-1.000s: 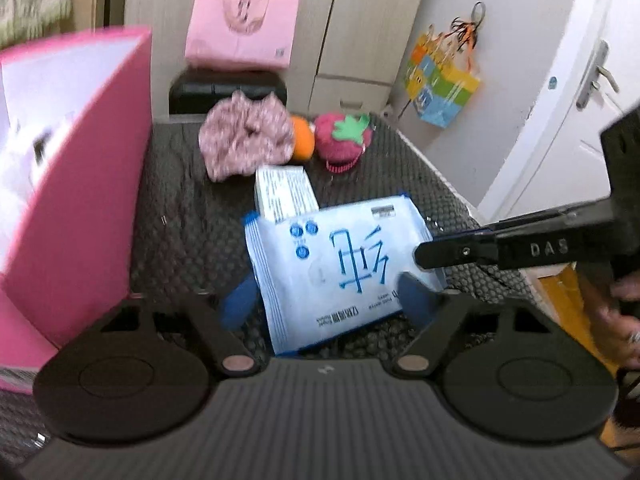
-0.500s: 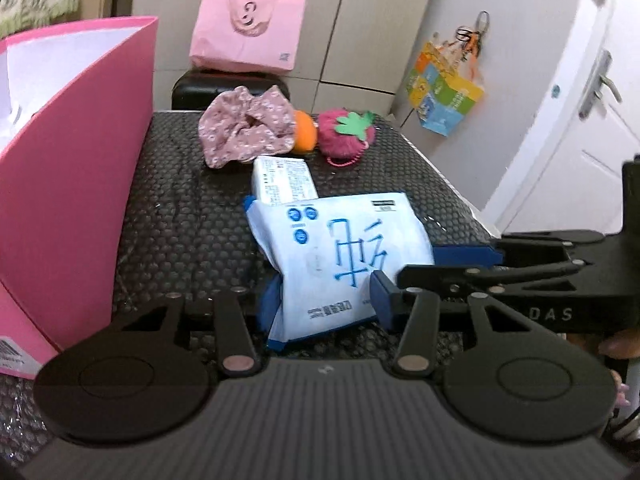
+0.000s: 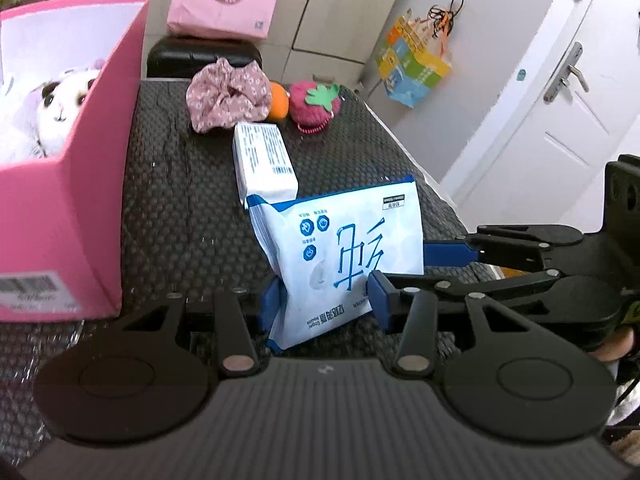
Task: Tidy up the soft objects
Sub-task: 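Carry the wet-wipes pack into the pink box and open both grippers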
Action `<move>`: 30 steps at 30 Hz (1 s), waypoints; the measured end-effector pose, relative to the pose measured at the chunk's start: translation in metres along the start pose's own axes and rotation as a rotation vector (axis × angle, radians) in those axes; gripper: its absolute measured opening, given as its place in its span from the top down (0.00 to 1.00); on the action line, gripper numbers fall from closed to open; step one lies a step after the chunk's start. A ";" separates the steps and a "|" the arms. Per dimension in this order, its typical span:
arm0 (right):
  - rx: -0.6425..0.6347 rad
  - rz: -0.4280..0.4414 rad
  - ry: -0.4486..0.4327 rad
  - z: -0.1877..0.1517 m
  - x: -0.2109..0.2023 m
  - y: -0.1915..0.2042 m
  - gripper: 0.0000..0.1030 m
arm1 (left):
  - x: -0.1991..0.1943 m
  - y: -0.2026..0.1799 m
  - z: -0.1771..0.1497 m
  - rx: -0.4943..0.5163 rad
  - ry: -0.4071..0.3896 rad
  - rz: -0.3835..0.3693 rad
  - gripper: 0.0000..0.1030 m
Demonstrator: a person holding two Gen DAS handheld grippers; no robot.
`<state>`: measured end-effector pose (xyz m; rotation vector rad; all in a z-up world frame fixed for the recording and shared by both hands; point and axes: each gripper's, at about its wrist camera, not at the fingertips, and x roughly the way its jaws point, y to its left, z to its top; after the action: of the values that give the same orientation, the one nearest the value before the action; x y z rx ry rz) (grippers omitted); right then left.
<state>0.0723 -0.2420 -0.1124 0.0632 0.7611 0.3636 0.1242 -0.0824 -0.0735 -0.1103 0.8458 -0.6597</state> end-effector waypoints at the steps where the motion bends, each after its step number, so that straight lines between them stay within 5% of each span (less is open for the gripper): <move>1: -0.002 -0.006 0.013 0.000 -0.001 0.004 0.50 | -0.002 0.002 -0.002 -0.007 0.014 -0.004 0.57; 10: -0.014 0.008 0.084 -0.003 -0.009 0.034 0.66 | -0.028 0.025 -0.013 -0.088 0.062 -0.017 0.57; 17: 0.002 0.073 0.120 0.003 -0.015 0.057 0.67 | -0.066 0.042 -0.016 -0.105 0.065 -0.052 0.57; 30: -0.073 0.251 0.133 0.029 -0.012 0.126 0.73 | -0.158 0.071 -0.032 -0.099 0.001 0.047 0.57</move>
<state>0.0459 -0.1263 -0.0599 0.0666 0.8729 0.6385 0.0608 0.0711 -0.0151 -0.1795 0.8793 -0.5739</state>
